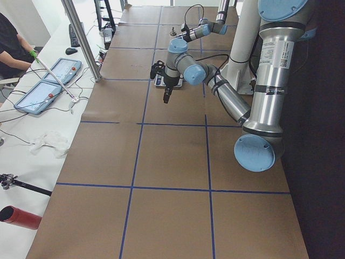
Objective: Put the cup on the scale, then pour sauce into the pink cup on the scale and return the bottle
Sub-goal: 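Lower the bottle onto the table with the right gripper and release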
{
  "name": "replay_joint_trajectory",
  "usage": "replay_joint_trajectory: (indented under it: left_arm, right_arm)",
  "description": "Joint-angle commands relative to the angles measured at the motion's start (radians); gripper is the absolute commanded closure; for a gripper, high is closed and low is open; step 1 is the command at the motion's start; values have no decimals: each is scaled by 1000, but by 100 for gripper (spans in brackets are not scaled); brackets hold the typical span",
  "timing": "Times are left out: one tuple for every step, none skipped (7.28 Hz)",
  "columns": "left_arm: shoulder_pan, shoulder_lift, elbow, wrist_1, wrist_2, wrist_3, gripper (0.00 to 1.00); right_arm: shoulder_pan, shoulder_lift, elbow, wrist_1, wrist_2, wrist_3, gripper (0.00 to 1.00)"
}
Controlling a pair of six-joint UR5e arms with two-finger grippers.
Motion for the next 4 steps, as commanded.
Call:
replay_joint_trajectory:
  left_arm:
    - [0, 1, 0, 0, -2, 0, 29]
    - [0, 1, 0, 0, 0, 0, 29]
    - [0, 1, 0, 0, -2, 0, 29]
    - [0, 1, -2, 0, -2, 0, 29]
  right_arm:
    - [-5, 1, -1, 0, -1, -2, 4]
    - [-8, 1, 0, 0, -1, -2, 0]
    - [-9, -1, 6, 0, -1, 0, 0]
    - [-11, -2, 8, 2, -1, 0, 0]
